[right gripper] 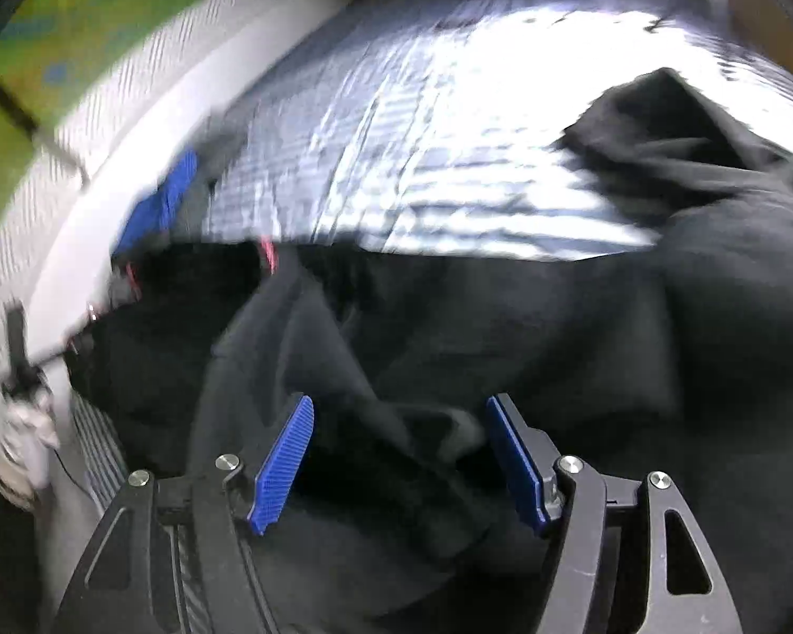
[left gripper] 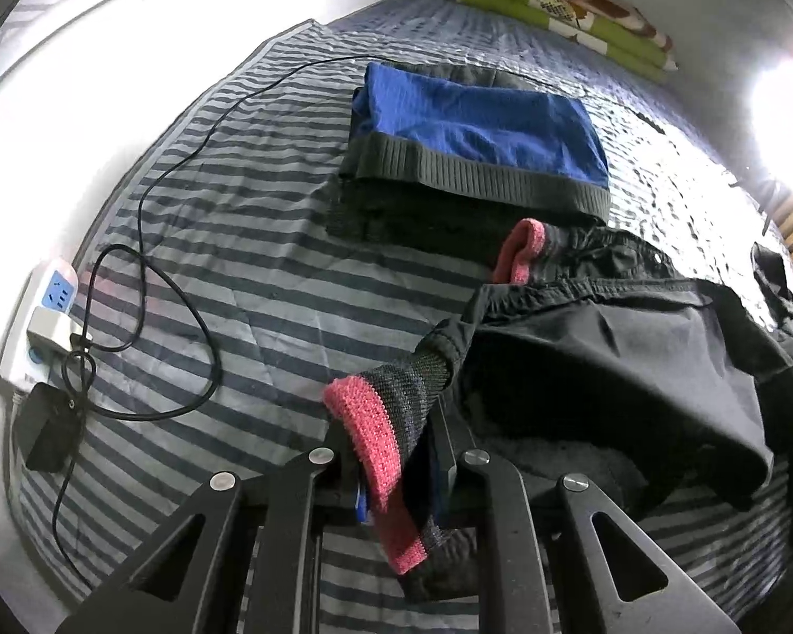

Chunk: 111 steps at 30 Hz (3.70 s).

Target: Fold large clothes

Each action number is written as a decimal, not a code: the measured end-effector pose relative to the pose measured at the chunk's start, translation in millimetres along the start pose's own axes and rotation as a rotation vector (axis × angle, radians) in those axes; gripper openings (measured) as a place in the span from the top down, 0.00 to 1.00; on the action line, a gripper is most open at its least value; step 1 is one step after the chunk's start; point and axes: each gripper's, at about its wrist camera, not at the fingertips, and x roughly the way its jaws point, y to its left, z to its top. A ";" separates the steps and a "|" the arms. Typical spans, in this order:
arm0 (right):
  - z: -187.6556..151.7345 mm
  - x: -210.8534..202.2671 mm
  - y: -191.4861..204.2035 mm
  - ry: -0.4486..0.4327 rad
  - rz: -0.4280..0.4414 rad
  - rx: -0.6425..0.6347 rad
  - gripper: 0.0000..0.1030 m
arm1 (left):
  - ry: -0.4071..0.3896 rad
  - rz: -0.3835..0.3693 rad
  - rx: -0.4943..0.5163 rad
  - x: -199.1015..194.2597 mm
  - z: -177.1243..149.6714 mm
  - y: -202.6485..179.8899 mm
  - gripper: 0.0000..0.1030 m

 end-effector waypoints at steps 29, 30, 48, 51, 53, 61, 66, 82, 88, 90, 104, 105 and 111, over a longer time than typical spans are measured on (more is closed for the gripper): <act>-73.1 -70.1 53.3 -0.200 -0.425 -0.459 0.29 | 0.042 0.044 0.133 61.1 27.4 -63.3 0.84; -75.8 -58.6 54.5 -0.165 -0.514 -0.485 0.37 | 0.041 0.042 0.130 60.3 27.1 -63.5 0.84; -1.5 -157.4 -61.7 -0.179 -0.355 0.221 0.70 | 0.050 0.031 0.122 60.9 29.2 -57.5 0.84; -10.2 -146.5 -70.4 -0.187 -0.373 0.212 0.70 | 0.054 0.041 0.146 62.7 30.1 -60.0 0.84; -21.8 -147.2 -51.2 -0.215 -0.309 0.131 0.68 | 0.059 0.041 0.146 63.8 30.5 -60.1 0.84; -28.7 -102.1 -33.7 -0.033 -0.523 -0.043 0.44 | 0.060 0.050 0.144 66.6 28.4 -62.3 0.84; -47.5 -104.6 -74.7 -0.040 -0.451 0.162 0.41 | 0.063 0.041 0.147 67.0 28.8 -60.8 0.84; -71.4 -148.3 -63.6 -0.180 -0.350 0.195 0.95 | 0.064 0.043 0.172 72.9 29.5 -73.4 0.84; -78.0 -146.6 -61.9 -0.199 -0.449 0.188 0.77 | 0.069 0.051 0.196 72.3 28.8 -76.9 0.83; -81.1 -165.9 -56.1 -0.255 -0.421 0.210 0.77 | 0.069 0.054 0.198 72.0 28.7 -79.5 0.83; -90.8 -147.0 -74.1 -0.128 -0.261 0.405 0.77 | 0.065 0.046 0.190 68.4 28.3 -81.0 0.83; -92.4 -144.3 -83.3 -0.130 -0.263 0.437 0.77 | 0.065 0.045 0.190 68.2 28.8 -80.8 0.83; -88.5 -143.8 -115.0 -0.173 -0.218 0.531 0.65 | 0.068 0.044 0.192 68.9 30.4 -81.4 0.83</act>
